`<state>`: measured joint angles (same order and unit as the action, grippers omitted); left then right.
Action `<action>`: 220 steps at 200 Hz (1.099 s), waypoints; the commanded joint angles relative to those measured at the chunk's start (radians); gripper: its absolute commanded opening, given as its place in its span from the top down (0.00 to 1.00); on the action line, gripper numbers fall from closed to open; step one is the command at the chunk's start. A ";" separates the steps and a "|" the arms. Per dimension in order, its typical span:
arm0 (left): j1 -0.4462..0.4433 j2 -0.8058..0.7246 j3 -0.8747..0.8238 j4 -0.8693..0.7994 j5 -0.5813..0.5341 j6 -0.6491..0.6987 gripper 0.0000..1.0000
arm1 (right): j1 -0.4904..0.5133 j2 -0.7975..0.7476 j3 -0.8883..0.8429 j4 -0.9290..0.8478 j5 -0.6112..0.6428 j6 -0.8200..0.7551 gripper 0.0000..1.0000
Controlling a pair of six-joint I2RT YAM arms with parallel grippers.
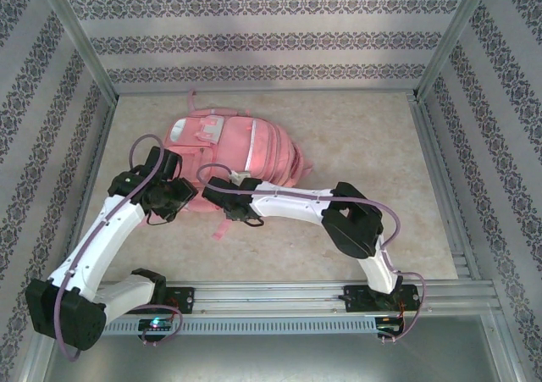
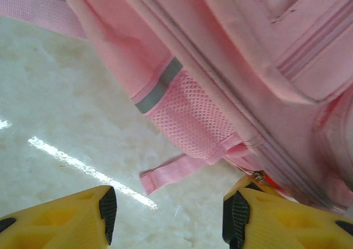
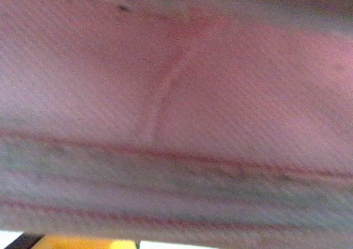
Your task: Pack books, pencil case, and school supplies into a backpack
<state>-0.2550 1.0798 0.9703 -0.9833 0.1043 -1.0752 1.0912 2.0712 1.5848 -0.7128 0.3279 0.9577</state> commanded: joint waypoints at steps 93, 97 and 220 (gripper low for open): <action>-0.008 -0.021 -0.134 0.072 0.024 -0.037 0.41 | -0.011 -0.051 -0.175 0.165 -0.008 -0.079 0.83; -0.008 -0.021 -0.135 0.073 0.023 -0.036 0.41 | -0.013 -0.066 -0.196 0.188 -0.015 -0.081 0.83; -0.009 -0.025 -0.154 0.112 0.054 -0.007 0.39 | -0.040 -0.191 -0.484 0.691 -0.157 -0.133 0.60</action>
<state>-0.2550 1.0756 0.8284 -0.8883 0.1520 -1.1007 1.0664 1.8690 1.0729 -0.0769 0.2008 0.8646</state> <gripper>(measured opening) 0.608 0.386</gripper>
